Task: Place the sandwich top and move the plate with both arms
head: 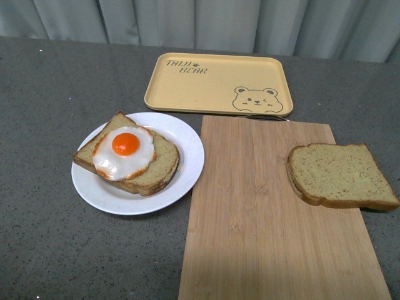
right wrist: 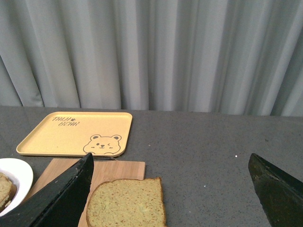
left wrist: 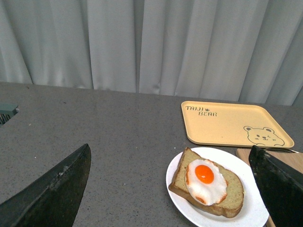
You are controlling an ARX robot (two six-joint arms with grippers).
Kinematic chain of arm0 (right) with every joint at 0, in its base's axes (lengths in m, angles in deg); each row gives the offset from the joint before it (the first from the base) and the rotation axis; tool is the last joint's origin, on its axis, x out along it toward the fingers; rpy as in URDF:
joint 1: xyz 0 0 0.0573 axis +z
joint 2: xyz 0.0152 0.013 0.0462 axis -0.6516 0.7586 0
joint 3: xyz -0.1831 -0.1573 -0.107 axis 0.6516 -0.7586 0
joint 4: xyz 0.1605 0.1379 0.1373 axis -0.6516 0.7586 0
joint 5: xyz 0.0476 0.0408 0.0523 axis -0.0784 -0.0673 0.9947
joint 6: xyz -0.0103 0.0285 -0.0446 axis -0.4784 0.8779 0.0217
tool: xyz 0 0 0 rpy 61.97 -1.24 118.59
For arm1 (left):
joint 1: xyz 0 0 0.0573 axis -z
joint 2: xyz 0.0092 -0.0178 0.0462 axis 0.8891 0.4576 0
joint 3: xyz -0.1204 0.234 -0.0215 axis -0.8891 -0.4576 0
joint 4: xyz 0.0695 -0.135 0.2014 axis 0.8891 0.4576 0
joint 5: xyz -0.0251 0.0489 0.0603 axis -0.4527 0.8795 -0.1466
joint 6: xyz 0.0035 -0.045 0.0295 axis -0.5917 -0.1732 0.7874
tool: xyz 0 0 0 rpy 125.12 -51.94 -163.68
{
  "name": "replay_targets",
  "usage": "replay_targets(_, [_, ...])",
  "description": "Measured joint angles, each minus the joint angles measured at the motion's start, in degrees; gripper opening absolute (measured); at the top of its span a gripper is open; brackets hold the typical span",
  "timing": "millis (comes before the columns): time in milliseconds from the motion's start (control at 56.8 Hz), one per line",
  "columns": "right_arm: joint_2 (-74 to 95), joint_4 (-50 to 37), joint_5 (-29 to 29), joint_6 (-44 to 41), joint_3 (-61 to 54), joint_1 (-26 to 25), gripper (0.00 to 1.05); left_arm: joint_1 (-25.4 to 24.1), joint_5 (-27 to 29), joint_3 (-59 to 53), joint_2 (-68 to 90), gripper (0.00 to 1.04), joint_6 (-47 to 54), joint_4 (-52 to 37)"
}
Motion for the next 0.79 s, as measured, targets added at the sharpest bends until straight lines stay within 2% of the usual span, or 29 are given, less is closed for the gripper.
replay_targets(792, [0.0, 0.0, 0.02, 0.0, 0.0, 0.0, 0.95, 0.0, 0.0, 0.0, 0.0, 0.98, 0.0, 0.0])
